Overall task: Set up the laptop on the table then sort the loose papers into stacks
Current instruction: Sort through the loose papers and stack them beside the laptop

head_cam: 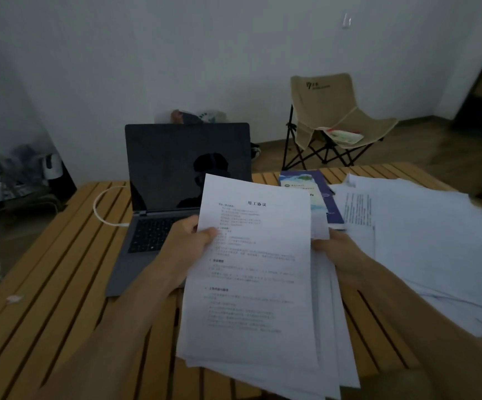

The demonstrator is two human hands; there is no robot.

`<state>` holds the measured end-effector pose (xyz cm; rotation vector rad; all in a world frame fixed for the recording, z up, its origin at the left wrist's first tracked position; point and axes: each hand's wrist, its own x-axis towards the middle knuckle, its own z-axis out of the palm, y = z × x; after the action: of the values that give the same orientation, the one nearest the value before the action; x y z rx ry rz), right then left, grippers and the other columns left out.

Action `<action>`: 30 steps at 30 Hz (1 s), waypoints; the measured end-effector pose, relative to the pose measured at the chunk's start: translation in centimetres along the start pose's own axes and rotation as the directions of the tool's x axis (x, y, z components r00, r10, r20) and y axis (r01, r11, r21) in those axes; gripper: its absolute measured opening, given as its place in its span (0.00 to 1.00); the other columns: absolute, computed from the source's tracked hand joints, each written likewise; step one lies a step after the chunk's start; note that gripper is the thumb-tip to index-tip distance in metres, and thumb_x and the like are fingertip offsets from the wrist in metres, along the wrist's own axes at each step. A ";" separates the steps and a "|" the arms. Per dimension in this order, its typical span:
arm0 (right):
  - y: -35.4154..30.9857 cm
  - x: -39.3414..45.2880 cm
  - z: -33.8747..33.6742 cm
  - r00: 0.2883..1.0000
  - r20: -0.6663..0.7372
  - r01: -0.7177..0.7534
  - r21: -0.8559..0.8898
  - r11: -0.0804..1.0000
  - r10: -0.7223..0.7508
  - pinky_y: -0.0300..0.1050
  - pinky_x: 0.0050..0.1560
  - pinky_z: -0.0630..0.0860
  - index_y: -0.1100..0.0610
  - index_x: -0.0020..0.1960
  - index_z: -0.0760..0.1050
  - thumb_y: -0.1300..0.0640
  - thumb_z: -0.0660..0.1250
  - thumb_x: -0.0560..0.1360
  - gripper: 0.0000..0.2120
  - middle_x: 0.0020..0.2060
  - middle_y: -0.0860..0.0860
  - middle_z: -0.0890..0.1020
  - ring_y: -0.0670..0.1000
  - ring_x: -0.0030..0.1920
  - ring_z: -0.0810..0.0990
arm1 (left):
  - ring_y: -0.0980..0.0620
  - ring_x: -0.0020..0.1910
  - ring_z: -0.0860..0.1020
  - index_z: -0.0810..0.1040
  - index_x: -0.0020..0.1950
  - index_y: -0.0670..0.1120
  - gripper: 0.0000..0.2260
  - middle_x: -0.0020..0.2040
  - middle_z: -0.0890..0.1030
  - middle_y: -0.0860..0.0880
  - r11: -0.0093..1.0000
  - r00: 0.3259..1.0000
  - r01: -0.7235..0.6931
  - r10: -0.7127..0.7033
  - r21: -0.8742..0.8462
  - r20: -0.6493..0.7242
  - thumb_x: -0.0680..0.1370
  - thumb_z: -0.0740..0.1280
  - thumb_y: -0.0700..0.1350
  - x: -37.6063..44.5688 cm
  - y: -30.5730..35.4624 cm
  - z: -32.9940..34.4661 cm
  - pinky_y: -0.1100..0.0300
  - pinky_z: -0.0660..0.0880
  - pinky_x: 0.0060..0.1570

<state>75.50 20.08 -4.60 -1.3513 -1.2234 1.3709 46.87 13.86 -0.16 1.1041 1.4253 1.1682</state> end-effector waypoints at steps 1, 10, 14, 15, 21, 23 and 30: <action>-0.4 -0.3 0.0 1.000 -0.016 0.024 -0.038 0.999 -0.025 0.52 0.44 0.82 0.57 0.57 0.81 0.61 0.68 0.78 0.09 0.49 0.55 0.86 0.56 0.47 0.86 | 0.46 0.50 0.84 0.80 0.61 0.45 0.11 0.53 0.85 0.48 1.000 1.000 -0.014 0.014 0.001 0.000 0.81 0.63 0.38 -0.1 -0.1 -0.2 0.46 0.80 0.52; -11.4 -4.9 -7.9 0.903 -0.219 0.315 -0.244 0.917 -0.369 0.53 0.46 0.79 0.50 0.58 0.77 0.61 0.64 0.80 0.10 0.50 0.48 0.83 0.51 0.50 0.82 | 0.48 0.47 0.85 0.81 0.58 0.49 0.11 0.53 0.85 0.48 0.998 0.998 -0.059 0.059 -0.011 -0.009 0.82 0.62 0.38 -0.6 -0.6 -0.9 0.52 0.82 0.45; -10.2 -4.9 -8.2 0.951 -0.129 0.254 -0.199 0.947 -0.282 0.58 0.50 0.82 0.49 0.60 0.78 0.62 0.64 0.80 0.13 0.53 0.51 0.85 0.55 0.53 0.85 | 0.45 0.49 0.84 0.81 0.58 0.47 0.10 0.52 0.85 0.47 0.996 0.999 -0.049 0.049 -0.078 0.011 0.82 0.62 0.38 -0.8 0.1 -0.2 0.43 0.80 0.52; -9.6 -4.7 -8.1 0.958 -0.128 0.234 -0.160 0.959 -0.255 0.60 0.51 0.81 0.50 0.61 0.79 0.62 0.65 0.79 0.14 0.53 0.51 0.85 0.56 0.54 0.84 | 0.44 0.50 0.84 0.81 0.59 0.47 0.11 0.52 0.85 0.47 0.994 0.998 -0.056 0.058 -0.093 0.017 0.82 0.62 0.38 -0.9 0.2 -0.1 0.41 0.80 0.53; -7.7 -4.0 -6.7 0.973 -0.088 0.200 -0.128 0.972 -0.212 0.54 0.50 0.82 0.52 0.59 0.80 0.62 0.65 0.79 0.12 0.51 0.52 0.86 0.57 0.53 0.84 | 0.45 0.54 0.83 0.80 0.61 0.46 0.12 0.56 0.84 0.47 0.952 0.993 -0.097 0.111 -0.290 0.030 0.82 0.61 0.37 -1.3 0.8 0.2 0.47 0.80 0.53; -7.6 -3.8 -6.7 0.973 -0.089 0.196 -0.156 0.968 -0.211 0.56 0.50 0.81 0.53 0.60 0.79 0.61 0.65 0.79 0.11 0.51 0.53 0.85 0.59 0.55 0.83 | 0.47 0.55 0.83 0.79 0.63 0.45 0.13 0.58 0.83 0.48 0.932 0.991 -0.106 0.127 -0.347 0.038 0.82 0.61 0.37 -1.2 1.0 0.4 0.51 0.81 0.51; -8.2 -5.3 -4.9 0.960 -0.057 0.260 -0.183 0.948 -0.275 0.49 0.47 0.80 0.48 0.56 0.80 0.50 0.59 0.83 0.11 0.48 0.48 0.86 0.52 0.50 0.85 | 0.48 0.52 0.84 0.80 0.61 0.44 0.11 0.55 0.85 0.48 0.929 0.995 -0.085 0.095 -0.361 0.009 0.81 0.63 0.37 -0.6 0.8 2.8 0.52 0.82 0.50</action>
<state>80.14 16.75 4.71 -1.2893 -1.4390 1.0288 49.72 13.74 0.42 0.9273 1.0907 1.4096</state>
